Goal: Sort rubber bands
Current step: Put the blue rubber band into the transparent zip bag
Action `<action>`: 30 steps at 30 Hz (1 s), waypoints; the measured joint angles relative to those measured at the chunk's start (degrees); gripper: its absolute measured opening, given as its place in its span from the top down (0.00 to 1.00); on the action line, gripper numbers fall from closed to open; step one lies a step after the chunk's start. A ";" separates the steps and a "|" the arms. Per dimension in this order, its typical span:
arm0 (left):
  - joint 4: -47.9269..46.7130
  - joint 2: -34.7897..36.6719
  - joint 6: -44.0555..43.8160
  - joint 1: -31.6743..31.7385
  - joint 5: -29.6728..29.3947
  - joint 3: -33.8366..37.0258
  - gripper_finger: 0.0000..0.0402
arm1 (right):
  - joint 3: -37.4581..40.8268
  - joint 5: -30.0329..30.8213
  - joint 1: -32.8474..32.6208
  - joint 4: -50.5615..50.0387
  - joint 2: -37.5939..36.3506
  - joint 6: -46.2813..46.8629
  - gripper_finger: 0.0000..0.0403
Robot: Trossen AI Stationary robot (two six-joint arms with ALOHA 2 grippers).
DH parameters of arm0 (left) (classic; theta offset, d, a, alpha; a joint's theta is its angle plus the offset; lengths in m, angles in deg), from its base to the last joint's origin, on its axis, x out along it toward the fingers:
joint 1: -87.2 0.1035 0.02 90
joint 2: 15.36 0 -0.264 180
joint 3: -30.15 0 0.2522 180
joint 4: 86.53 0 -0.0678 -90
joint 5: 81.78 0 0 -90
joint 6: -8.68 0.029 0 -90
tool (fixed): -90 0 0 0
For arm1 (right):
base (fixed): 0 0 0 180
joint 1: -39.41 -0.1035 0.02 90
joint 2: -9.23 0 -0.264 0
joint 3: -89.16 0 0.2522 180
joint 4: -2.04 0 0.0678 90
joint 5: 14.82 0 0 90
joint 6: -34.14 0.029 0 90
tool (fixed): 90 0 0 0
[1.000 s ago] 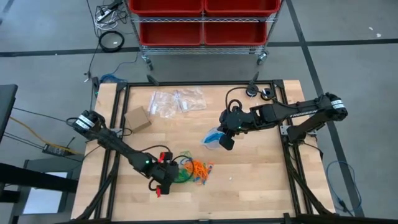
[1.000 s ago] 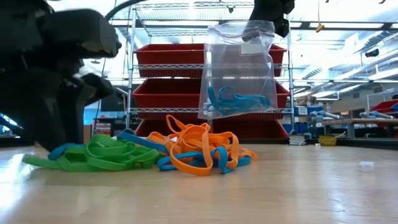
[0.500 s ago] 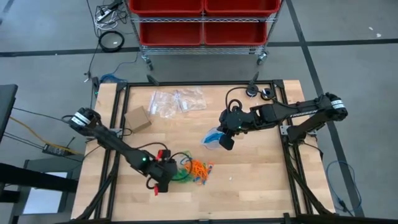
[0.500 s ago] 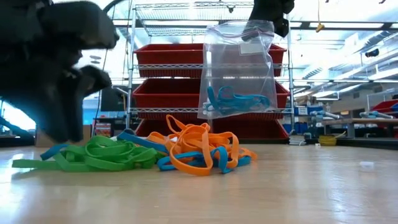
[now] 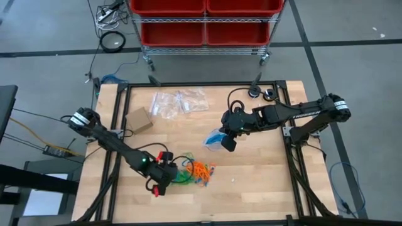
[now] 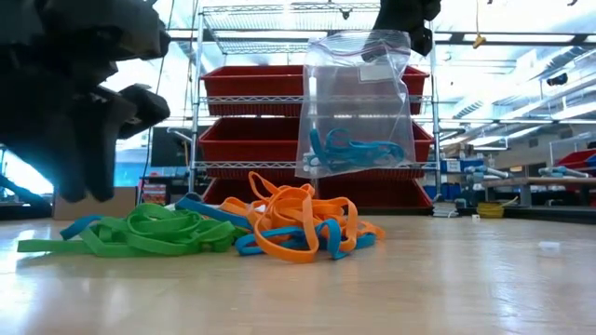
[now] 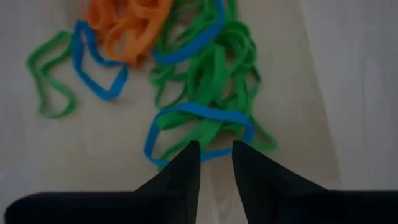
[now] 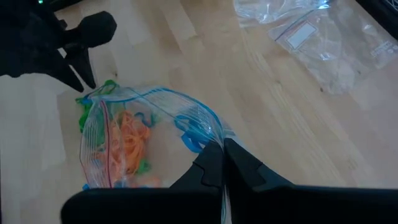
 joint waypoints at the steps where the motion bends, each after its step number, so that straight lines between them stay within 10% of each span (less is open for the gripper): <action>1: 0.59 -0.33 0.12 0.02 1.02 0.00 0.76 | 0.00 0.00 0.00 0.00 0.00 -0.02 1.00; 30: 1.47 -7.04 1.44 0.55 4.16 -0.20 0.98 | 0.02 -0.04 0.00 -0.22 0.00 -0.37 1.00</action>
